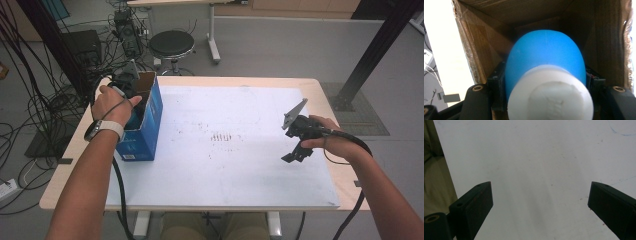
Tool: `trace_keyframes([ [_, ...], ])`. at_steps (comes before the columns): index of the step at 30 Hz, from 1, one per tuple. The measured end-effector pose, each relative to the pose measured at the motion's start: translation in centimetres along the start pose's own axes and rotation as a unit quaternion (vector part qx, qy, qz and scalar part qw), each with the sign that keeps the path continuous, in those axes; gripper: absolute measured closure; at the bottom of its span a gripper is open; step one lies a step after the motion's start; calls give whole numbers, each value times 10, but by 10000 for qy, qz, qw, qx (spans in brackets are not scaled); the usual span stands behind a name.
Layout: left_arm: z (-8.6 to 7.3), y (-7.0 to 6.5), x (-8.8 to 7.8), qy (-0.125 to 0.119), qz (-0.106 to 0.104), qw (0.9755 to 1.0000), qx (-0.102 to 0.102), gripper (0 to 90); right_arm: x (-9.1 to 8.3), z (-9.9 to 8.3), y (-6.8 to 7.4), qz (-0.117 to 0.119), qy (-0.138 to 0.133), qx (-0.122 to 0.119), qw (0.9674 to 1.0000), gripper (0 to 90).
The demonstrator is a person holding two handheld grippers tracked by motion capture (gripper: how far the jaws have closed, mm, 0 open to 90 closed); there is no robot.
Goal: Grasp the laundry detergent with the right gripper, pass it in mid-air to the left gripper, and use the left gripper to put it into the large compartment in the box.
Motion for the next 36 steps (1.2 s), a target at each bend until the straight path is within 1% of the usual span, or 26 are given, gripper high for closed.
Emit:
trace_keyframes([
  [36,1,-1,0,-10,32,10000,52,371,3,-4,1,19,13,24,10000,59],
])
Point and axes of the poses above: each handheld gripper's, and its own axes: x roughly forward along the jaws, z roughly out of its top, y roughly to its left, the point moved 9 cm from there along x, roughly forward along the jaws, and after that the axes turned 12 degrees about x, right-handed, at the moved point
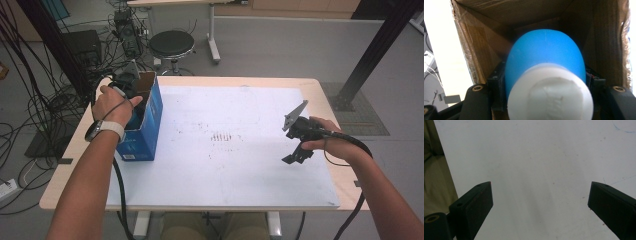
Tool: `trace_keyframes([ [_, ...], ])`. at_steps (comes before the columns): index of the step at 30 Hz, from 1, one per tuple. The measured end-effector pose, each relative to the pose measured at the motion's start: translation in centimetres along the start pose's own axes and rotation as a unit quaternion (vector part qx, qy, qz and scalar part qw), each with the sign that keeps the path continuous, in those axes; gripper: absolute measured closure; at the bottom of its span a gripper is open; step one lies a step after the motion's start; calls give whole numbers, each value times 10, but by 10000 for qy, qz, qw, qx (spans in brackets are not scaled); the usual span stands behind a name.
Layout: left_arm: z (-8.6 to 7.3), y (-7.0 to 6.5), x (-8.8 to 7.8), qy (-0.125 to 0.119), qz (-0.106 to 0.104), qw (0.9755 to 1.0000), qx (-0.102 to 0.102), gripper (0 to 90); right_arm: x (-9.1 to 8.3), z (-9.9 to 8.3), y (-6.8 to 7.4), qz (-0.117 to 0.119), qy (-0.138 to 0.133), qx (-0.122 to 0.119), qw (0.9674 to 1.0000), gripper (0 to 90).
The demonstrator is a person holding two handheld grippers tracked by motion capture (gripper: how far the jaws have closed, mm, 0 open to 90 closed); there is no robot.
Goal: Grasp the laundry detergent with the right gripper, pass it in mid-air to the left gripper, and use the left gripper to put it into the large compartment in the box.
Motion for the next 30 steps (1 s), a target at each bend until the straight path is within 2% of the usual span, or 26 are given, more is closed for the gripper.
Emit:
trace_keyframes([
  [22,0,1,1,-82,-28,9999,78,365,2,1,0,-3,37,-21,10000,59],
  [30,1,-1,0,-146,-91,9998,136,284,2,0,1,-4,35,-2,10000,59],
])
Point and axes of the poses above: each handheld gripper's, and its own axes: x roughly forward along the jaws, z roughly out of its top, y roughly to its left, the point moved 9 cm from there along x, roughly forward along the jaws, and after that the axes turned 12 degrees about x, right-handed, at the moved point
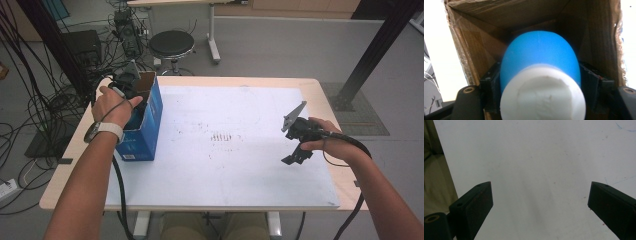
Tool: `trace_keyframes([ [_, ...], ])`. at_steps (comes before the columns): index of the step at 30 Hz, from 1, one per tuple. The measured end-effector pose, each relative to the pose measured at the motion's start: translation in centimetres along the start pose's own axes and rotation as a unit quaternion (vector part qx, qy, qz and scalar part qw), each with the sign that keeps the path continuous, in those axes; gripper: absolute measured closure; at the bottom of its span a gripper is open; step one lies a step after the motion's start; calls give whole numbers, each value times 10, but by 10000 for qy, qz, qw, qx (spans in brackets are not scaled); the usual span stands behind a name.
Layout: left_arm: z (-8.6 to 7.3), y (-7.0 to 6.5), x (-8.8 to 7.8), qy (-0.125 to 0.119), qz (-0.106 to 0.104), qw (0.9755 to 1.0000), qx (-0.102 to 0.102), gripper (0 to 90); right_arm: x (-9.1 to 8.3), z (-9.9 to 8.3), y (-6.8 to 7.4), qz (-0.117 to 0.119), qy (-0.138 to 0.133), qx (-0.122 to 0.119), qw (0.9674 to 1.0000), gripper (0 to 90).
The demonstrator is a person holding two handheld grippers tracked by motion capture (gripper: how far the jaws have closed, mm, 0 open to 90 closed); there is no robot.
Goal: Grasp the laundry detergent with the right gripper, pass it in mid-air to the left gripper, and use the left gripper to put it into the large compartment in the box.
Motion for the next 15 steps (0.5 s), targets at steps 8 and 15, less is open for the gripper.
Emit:
trace_keyframes([
  [8,-1,1,-4,-99,-15,9999,-6,279,-1,-1,1,-9,5,-2,10000,59],
  [15,0,2,-15,-194,-13,9998,-7,242,-1,1,3,-2,-9,-28,10000,59],
])
Point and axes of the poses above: each handheld gripper's, and its own axes: x roughly forward along the jaws, z roughly out of its top, y roughly to its left, the point moved 9 cm from there along x, roughly forward along the jaws, and after that the axes turned 12 degrees about x, right-handed, at the moved point
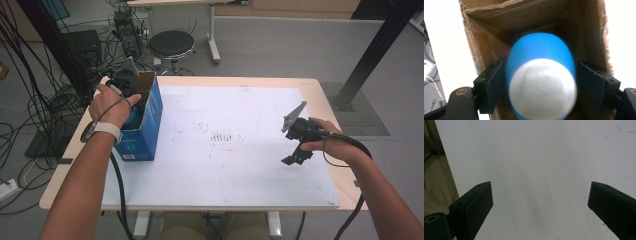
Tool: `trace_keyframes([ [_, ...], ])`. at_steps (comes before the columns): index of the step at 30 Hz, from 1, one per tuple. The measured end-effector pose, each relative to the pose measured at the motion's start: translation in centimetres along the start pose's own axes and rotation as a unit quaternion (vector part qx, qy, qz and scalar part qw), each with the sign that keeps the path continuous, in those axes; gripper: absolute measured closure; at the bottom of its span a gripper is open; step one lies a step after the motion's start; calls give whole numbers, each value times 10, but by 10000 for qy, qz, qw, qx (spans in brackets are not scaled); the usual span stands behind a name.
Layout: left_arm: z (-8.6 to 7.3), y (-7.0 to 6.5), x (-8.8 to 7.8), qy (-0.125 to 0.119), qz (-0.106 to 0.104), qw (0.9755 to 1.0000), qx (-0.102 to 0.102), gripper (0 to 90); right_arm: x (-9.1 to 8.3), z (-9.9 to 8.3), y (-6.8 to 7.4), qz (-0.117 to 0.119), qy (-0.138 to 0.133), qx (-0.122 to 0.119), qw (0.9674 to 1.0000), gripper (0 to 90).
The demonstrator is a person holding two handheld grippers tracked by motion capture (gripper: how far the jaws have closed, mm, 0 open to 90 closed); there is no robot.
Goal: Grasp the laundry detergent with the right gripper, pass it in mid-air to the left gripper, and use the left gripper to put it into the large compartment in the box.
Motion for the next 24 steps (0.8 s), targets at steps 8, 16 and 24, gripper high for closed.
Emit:
trace_keyframes([
  [8,2,0,-15,-119,35,9999,74,173,-2,1,2,-20,10,-20,10000,59],
  [16,5,-4,-37,-190,136,9992,338,137,-6,0,2,-58,17,-15,10000,59],
  [24,13,-14,-73,-439,230,9964,687,122,-13,1,2,-91,-15,18,10000,59],
])
Point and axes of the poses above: each handheld gripper's, and its own axes: x roughly forward along the jaws, z roughly out of its top, y roughly to its left, the point moved 9 cm from there along x, roughly forward along the jaws, and after that the axes turned 12 degrees about x, right-handed, at the moved point
